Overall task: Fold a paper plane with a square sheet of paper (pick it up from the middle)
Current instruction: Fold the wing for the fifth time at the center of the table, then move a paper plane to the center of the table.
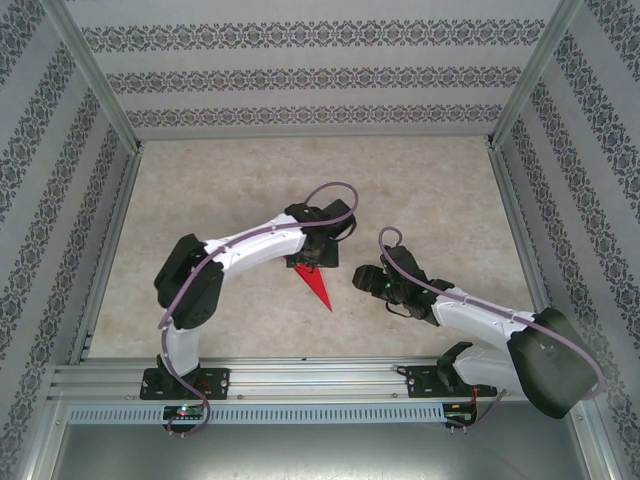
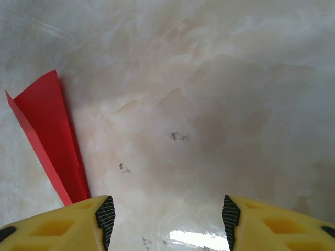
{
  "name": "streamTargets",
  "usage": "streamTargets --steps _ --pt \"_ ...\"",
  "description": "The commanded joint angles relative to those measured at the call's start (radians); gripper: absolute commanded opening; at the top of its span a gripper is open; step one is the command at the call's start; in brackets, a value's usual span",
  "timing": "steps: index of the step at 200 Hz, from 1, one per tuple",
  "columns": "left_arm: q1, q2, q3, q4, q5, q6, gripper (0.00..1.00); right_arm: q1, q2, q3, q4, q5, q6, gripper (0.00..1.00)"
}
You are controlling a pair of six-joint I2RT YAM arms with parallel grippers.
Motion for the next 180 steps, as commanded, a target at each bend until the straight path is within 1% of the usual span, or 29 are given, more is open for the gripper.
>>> streamTargets --steps 1,41,62,76,99,123,180 --pt "-0.025 0.069 0.067 -0.155 -0.046 -0.023 0.75 -0.007 0.005 0.019 0.033 -0.018 0.012 0.59" --pt "-0.027 0.124 0.108 -0.193 -0.063 -0.029 0.76 -0.008 -0.050 -0.007 0.023 0.013 0.016 0.60" --pt "-0.026 0.160 0.138 -0.202 -0.043 -0.012 0.79 -0.006 -0.076 -0.015 0.016 0.018 0.015 0.60" --pt "-0.022 0.185 0.165 -0.220 -0.038 -0.009 0.79 -0.007 -0.084 -0.017 0.015 0.019 0.015 0.60" --pt "-0.017 0.185 0.161 -0.223 -0.047 -0.011 0.79 -0.008 -0.082 -0.014 0.011 0.009 0.016 0.60" --pt "0.000 0.178 0.135 -0.219 -0.035 -0.005 0.77 -0.005 -0.074 -0.009 0.018 0.004 0.018 0.60" --pt "0.021 0.139 0.071 -0.194 -0.031 -0.004 0.66 0.005 -0.039 0.006 0.036 -0.010 0.022 0.60"
